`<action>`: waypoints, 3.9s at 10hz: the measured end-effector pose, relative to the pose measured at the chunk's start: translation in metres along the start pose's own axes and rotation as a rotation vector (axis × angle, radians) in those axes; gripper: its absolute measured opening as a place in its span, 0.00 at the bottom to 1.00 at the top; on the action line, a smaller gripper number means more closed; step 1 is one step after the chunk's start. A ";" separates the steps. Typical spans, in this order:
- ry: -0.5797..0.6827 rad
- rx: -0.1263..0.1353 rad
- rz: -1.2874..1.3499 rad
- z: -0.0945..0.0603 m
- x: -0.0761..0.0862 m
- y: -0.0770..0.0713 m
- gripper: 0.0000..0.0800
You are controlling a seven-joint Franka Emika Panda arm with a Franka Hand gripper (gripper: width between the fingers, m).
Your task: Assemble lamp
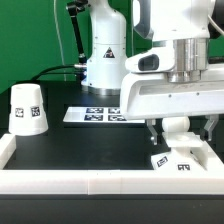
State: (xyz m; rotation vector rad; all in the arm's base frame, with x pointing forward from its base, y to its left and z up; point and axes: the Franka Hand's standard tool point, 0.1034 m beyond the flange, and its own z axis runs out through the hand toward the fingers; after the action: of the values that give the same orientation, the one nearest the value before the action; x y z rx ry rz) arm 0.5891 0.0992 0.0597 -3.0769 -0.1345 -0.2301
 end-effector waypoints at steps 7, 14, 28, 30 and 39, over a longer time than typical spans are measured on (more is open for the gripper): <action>-0.032 -0.014 -0.005 -0.045 -0.101 0.001 0.88; -0.040 0.001 0.286 -0.039 -0.119 -0.004 0.88; -0.243 0.013 0.311 -0.014 -0.130 -0.029 0.88; -0.360 0.019 0.293 -0.013 -0.128 -0.030 0.88; -0.754 0.071 0.265 -0.010 -0.127 -0.035 0.88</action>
Offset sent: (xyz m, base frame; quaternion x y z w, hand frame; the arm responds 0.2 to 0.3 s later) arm -0.0710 -0.0235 0.0296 -0.0124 -0.0256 -0.0194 0.9994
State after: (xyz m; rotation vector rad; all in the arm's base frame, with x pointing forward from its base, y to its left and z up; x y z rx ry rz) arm 0.4597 0.1233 0.0526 -2.8852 0.2309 0.9184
